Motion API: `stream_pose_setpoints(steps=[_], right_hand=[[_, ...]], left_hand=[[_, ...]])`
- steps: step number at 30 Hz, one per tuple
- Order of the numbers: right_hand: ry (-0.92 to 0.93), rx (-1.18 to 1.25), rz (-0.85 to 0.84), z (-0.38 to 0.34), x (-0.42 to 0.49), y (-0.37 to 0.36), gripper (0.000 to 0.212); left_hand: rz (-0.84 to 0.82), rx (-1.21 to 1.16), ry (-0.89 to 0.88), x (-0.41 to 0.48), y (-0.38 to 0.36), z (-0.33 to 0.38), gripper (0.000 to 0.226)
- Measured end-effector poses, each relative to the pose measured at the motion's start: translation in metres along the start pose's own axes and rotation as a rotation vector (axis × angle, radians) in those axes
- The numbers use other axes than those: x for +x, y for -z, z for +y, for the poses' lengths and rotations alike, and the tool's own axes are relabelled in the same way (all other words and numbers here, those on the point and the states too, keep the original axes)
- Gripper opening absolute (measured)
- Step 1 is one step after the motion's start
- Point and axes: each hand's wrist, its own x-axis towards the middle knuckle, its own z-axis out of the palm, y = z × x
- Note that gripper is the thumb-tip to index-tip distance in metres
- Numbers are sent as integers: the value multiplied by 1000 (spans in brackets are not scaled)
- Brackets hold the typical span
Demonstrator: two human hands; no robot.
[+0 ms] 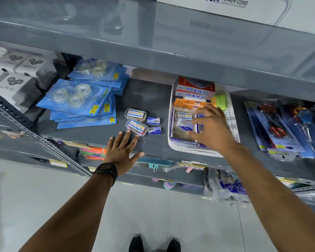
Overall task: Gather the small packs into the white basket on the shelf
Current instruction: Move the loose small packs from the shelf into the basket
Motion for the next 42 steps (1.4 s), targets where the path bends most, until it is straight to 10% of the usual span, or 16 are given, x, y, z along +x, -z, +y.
stream_pose_setpoints(steps=[13,24,34,42], right_hand=[[-105,-392,-375,96,-14,-15,50],[122,187,-50,-26,27,-22,29],[213,-238,-446,-101,73,-70,38],[200,-300,-426,-100,77,-81,36]], left_hand=[[42,1,3,0,-4,-1,79],[3,32,19,0,0,0,82],[-1,19,28,2,2,-1,82],[-9,16,27,-2,2,2,82]])
